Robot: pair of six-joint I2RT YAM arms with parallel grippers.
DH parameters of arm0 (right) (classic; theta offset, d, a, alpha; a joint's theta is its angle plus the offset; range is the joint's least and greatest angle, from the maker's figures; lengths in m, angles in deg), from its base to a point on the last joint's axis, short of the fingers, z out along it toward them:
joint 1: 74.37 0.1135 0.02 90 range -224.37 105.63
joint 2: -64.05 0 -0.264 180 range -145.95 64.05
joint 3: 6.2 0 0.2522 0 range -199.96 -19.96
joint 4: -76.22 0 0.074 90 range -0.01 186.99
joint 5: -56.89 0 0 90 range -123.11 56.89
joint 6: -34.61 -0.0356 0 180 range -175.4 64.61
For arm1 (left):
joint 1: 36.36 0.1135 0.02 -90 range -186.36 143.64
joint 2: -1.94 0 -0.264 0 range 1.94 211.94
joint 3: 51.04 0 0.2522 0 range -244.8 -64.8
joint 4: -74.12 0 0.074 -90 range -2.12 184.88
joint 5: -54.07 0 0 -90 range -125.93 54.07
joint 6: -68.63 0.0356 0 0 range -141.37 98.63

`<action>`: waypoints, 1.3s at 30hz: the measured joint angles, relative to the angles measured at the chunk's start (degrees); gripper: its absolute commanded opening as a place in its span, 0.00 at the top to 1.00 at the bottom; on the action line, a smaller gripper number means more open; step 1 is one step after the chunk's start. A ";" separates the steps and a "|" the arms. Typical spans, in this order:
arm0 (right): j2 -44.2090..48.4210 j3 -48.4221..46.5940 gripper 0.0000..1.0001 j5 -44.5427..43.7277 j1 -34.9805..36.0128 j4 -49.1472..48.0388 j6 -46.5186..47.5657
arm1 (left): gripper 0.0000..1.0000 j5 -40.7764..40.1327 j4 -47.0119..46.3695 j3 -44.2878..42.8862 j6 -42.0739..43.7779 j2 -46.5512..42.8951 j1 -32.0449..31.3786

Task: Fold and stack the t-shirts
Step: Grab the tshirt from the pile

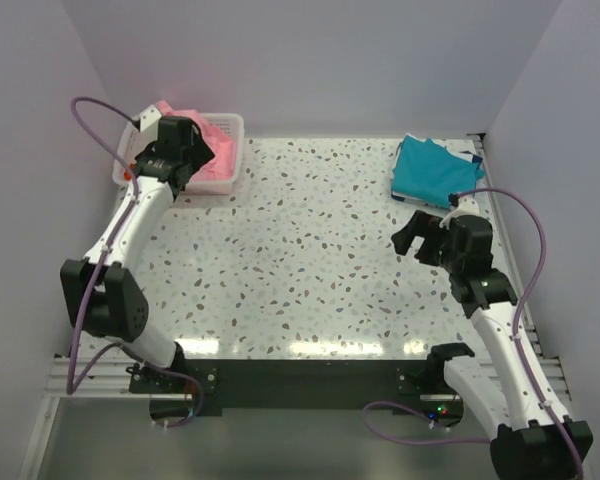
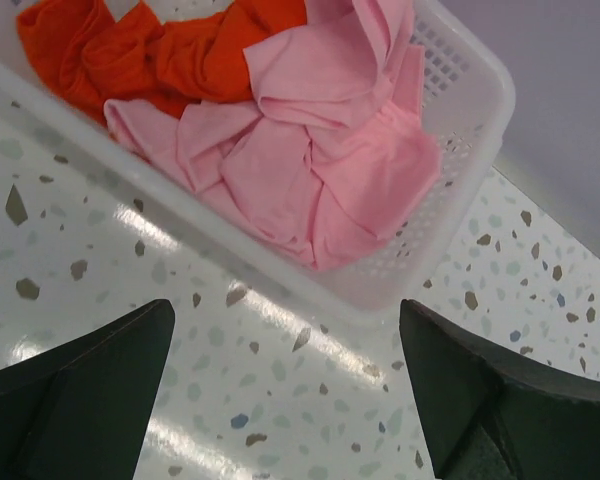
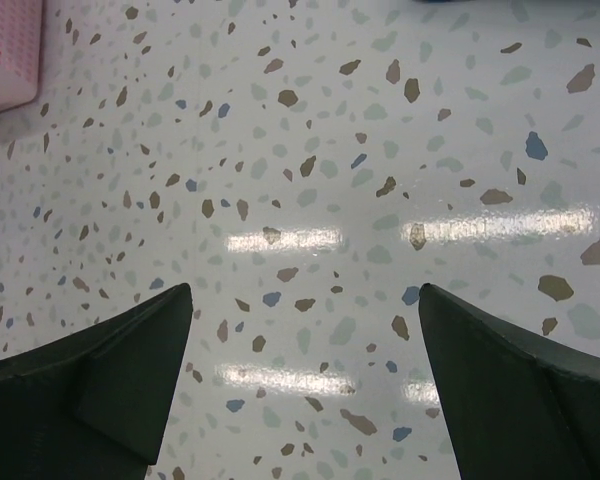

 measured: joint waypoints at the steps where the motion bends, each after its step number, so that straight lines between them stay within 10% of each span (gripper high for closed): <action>1: 0.20 0.04 0.01 0.02 0.00 -0.04 -0.02 | 0.00 0.44 -1.16 -2.32 1.22 2.86 0.85; 13: -1.31 2.03 0.01 4.37 0.00 -4.42 -0.02 | 0.00 5.05 -8.15 -34.84 8.00 40.87 5.95; 26: -4.44 3.63 0.01 7.30 0.00 -7.06 -0.04 | 0.05 1.60 -23.67 -35.04 5.33 49.16 6.32; 39: -7.23 3.76 0.01 7.30 0.00 -7.52 -0.07 | 0.88 0.33 -32.30 -41.68 5.20 57.68 7.21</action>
